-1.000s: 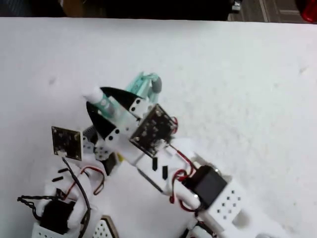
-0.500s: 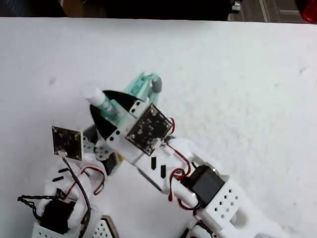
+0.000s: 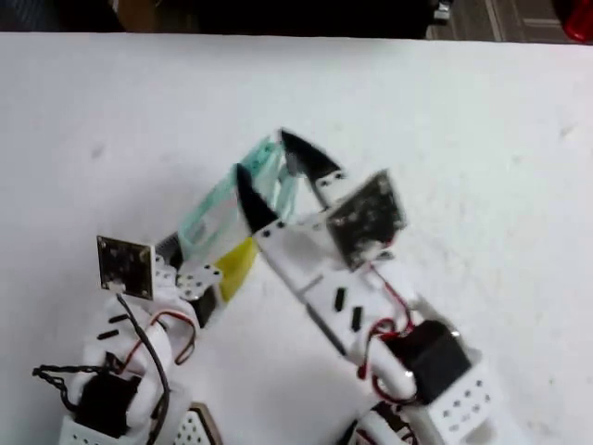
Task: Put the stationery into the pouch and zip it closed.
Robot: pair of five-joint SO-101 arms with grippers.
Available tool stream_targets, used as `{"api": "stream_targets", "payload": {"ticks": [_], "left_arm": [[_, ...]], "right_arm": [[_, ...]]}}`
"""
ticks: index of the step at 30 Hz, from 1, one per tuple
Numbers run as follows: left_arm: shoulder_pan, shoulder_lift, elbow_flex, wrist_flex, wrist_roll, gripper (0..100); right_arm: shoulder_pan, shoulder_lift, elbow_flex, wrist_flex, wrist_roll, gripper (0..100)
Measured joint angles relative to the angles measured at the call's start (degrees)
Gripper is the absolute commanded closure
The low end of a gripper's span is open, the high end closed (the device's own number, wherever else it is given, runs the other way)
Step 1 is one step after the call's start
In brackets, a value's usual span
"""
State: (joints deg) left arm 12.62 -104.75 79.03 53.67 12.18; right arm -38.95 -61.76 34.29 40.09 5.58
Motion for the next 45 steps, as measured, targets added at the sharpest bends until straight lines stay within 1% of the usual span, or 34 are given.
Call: {"api": "stream_targets", "payload": {"ticks": [4, 8, 10, 13, 17, 20, 25, 28, 32, 35, 38, 41, 45], "left_arm": [[-0.4, 0.0, 0.0, 0.0, 0.0, 71], [-5.4, 0.2, 0.0, -1.0, 0.7, 71], [-8.3, 0.2, 0.0, -1.6, 3.0, 71], [-11.3, 0.2, 0.0, -1.8, 5.5, 71], [-12.0, 0.3, 0.0, -1.8, 6.2, 71], [-12.0, 0.3, 0.0, -1.8, 6.4, 71], [-12.4, 0.3, 0.0, -1.8, 6.4, 71], [-12.5, 0.3, 0.0, -1.8, 6.4, 71], [-12.5, 0.3, 0.0, -1.8, 6.4, 71], [-12.5, 0.3, 0.0, -1.8, 6.4, 71], [-12.5, 0.3, 0.0, -1.8, 6.4, 71], [-12.5, 0.3, 0.0, -1.8, 6.4, 71], [-12.5, 0.3, 0.0, -1.8, 6.4, 71]], "right_arm": [[8.4, 2.8, -0.7, 6.5, 0.0, 81.5], [16.7, 12.5, -0.9, 16.6, 0.0, 81.4], [18.4, 18.8, -0.9, 20.0, 0.4, 81.4], [18.0, 29.0, -0.9, 21.2, 4.1, 81.4], [14.0, 41.1, -0.9, 19.2, 9.0, 81.4], [11.4, 49.0, -0.9, 15.8, 10.4, 81.4], [9.8, 58.1, -0.9, 11.2, 10.9, 81.5], [9.9, 61.3, -0.9, 8.4, 10.9, 82.7], [9.9, 64.5, -0.9, 5.2, 10.9, 92.6], [9.9, 67.1, -1.1, 3.2, 11.0, 98.0], [10.0, 67.7, -2.0, 2.8, 11.1, 98.1], [10.1, 67.7, -2.1, 2.8, 13.5, 98.1], [12.5, 67.7, -3.4, 6.3, 14.8, 98.1]]}}
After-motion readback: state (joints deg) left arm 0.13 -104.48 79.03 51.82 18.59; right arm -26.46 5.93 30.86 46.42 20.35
